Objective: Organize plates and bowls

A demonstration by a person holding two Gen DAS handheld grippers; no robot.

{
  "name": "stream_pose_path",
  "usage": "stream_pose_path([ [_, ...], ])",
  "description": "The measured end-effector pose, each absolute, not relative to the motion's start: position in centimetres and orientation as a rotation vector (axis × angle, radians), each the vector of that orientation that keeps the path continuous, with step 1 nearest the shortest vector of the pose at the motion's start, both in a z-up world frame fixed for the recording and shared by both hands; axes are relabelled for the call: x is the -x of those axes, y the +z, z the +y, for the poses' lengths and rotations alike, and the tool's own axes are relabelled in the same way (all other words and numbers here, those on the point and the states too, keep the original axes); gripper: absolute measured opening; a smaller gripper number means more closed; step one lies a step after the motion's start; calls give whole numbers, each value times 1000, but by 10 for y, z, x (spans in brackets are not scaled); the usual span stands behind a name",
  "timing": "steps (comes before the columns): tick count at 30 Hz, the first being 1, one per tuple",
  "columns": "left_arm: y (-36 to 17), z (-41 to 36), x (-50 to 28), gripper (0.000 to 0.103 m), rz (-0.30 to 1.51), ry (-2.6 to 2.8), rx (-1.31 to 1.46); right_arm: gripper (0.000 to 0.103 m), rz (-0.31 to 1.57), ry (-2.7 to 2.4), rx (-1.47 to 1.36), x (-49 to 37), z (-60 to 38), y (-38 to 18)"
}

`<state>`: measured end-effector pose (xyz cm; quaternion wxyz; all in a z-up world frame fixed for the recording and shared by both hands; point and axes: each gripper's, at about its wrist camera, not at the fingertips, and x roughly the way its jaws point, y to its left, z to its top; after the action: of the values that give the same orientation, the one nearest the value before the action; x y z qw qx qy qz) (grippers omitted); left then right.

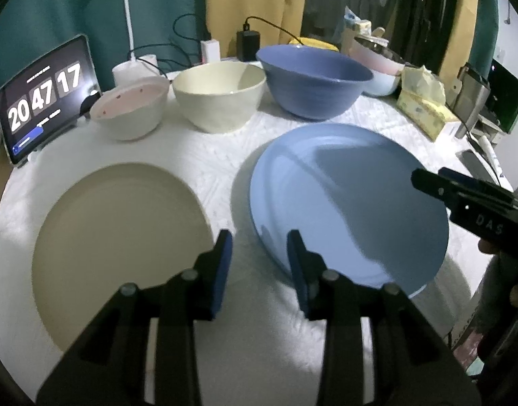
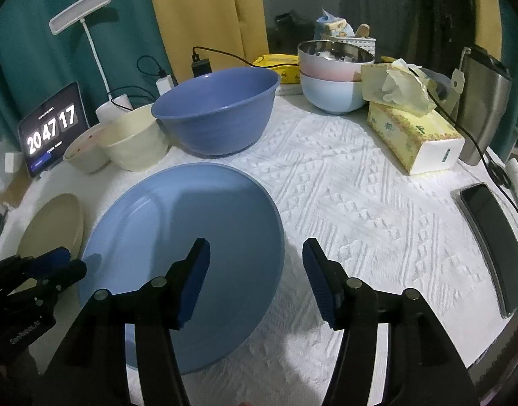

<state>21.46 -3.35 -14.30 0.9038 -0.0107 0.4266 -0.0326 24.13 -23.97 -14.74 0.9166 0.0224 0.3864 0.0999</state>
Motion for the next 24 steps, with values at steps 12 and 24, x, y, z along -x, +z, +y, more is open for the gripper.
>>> stream_pose_path([
  [12,-128,-17,-201,37,806,-35,36,60,793,230,-26,-235,-222,-138],
  [24,-119,10,-190,40,756,-7,79,60,785,259,17,-229,-196,-128],
])
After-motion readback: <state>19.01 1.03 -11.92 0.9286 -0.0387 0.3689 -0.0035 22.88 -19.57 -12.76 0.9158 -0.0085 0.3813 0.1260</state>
